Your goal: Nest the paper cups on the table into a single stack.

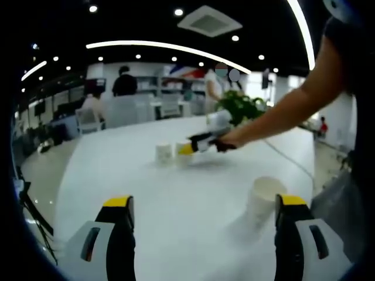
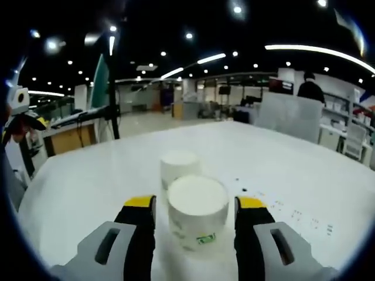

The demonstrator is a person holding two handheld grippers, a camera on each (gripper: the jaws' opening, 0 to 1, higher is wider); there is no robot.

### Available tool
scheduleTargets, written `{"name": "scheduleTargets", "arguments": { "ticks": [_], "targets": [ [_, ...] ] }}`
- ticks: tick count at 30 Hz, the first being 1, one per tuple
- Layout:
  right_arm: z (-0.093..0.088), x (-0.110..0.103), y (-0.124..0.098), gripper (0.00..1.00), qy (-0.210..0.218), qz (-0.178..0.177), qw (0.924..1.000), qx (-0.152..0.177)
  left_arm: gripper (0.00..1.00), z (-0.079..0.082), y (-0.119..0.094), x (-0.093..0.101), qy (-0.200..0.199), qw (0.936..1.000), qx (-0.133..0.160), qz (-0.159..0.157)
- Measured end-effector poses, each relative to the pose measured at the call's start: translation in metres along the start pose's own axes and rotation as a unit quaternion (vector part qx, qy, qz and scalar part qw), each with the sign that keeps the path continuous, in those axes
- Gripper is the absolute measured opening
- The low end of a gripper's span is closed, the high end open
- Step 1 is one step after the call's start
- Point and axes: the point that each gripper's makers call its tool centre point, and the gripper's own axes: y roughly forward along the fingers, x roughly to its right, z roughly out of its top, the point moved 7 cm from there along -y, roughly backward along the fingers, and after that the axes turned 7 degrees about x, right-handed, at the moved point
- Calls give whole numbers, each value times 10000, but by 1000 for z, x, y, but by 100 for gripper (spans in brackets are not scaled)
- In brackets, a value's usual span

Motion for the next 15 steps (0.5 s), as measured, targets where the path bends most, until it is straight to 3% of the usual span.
{"name": "scheduleTargets", "arguments": {
  "ticks": [2, 15],
  "targets": [
    [-1, -1, 0, 37, 47, 8, 10000, -49, 99, 1, 1, -1, -1, 10000, -9, 2],
    [-1, -3, -11, 36, 106, 190, 9995, -221, 99, 7, 3, -1, -25, 10000, 79, 22]
  ]
}}
